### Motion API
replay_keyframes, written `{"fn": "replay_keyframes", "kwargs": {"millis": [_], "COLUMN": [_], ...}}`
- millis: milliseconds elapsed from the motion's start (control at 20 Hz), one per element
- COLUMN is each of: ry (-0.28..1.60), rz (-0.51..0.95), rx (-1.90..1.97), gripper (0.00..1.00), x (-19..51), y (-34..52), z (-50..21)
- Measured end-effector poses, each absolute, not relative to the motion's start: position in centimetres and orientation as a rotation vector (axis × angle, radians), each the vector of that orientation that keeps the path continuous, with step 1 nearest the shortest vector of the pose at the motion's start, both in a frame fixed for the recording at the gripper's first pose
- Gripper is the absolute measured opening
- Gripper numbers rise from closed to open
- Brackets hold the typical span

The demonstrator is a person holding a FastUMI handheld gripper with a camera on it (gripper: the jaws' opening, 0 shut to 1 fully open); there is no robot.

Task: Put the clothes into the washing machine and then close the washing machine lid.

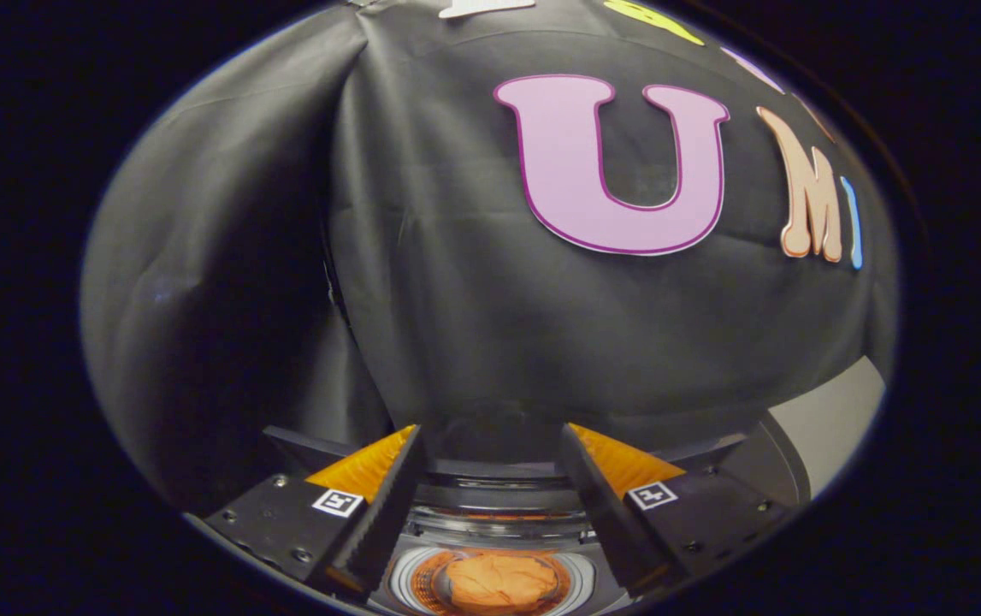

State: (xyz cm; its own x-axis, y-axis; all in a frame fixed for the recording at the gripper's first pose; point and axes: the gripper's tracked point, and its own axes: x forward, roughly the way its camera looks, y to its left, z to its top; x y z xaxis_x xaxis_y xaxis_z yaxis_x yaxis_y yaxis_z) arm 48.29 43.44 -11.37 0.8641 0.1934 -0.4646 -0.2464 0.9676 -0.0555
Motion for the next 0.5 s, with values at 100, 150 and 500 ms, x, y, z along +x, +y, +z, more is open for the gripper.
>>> {"fn": "replay_keyframes", "kwargs": {"millis": [100, 150, 500], "ry": [0.468, 0.458, 0.485], "rz": [0.220, 0.214, 0.257], "rx": [-0.207, -0.307, -0.270], "gripper": [0.97, 0.97, 0.98], "x": [47.7, 48.1, 48.7], "y": [43.0, 43.1, 43.3], "z": [-11.6, -11.7, -11.4]}}
